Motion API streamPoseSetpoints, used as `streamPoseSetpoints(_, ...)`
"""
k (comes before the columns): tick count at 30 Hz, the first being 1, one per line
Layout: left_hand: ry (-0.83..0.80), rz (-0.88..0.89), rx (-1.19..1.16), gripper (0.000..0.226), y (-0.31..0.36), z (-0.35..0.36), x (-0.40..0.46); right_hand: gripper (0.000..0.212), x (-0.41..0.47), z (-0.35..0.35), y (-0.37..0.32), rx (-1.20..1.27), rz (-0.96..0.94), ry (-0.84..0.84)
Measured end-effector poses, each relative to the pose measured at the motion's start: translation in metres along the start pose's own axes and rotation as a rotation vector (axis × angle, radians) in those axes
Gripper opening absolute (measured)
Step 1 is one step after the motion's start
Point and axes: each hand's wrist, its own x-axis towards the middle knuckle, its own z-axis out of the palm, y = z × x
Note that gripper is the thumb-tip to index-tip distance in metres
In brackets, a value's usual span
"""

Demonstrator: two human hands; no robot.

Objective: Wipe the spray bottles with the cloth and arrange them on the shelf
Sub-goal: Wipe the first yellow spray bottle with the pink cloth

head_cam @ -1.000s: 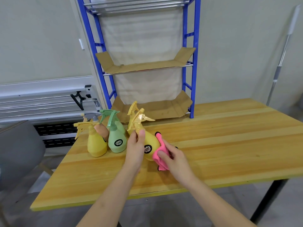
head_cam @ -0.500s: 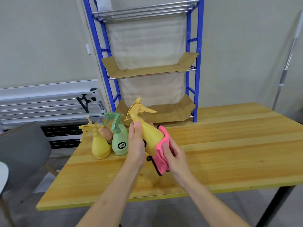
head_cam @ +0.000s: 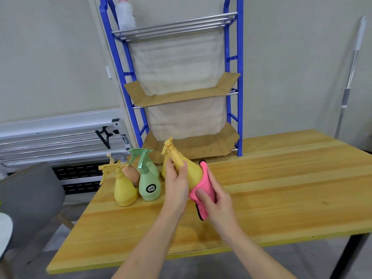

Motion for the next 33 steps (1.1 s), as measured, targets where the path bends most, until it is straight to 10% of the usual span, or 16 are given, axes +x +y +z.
streamPoseSetpoints(11, -0.125, -0.127, -0.037, 0.071, 0.004, 0.001, 0.0, 0.069, 0.002, -0.003, -0.008, 0.107, 0.014, 0.051)
streamPoseSetpoints(21, -0.133, -0.111, -0.037, 0.018, -0.001, -0.008, -0.003, 0.065, 0.007, -0.007, -0.005, 0.069, 0.037, -0.015)
streamPoseSetpoints(25, -0.178, -0.199, -0.114, 0.046, 0.004, -0.01, 0.0, 0.062, 0.009, -0.008, -0.008, 0.154, 0.086, -0.056)
streamPoseSetpoints(33, -0.185, -0.051, 0.027, 0.023, 0.009, -0.006, 0.003, 0.077, 0.01, -0.006, -0.001, -0.042, -0.013, 0.056)
